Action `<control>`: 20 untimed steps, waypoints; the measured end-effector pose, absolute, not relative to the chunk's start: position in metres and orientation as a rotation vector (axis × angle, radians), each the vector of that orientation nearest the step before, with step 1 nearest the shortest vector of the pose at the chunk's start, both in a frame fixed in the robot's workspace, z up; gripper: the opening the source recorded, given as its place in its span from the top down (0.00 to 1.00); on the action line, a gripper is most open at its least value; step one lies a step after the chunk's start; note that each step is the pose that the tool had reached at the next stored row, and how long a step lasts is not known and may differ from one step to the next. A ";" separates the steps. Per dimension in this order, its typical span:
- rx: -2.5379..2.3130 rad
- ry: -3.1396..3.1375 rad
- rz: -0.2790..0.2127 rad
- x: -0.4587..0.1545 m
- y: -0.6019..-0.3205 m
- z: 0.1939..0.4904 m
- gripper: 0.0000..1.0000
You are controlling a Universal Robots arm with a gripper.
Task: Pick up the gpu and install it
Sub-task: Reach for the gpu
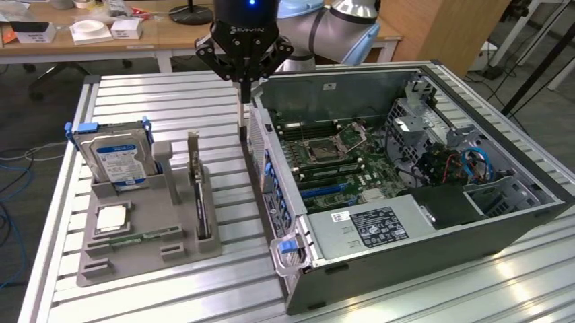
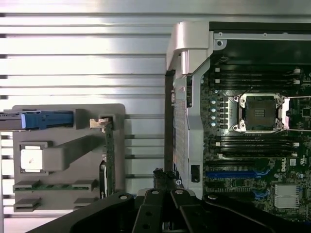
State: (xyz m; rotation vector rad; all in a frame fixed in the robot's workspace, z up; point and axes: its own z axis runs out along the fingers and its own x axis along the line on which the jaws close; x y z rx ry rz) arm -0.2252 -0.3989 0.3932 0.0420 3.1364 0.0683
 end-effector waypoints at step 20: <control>0.027 3.137 0.068 -0.241 -0.399 0.393 0.89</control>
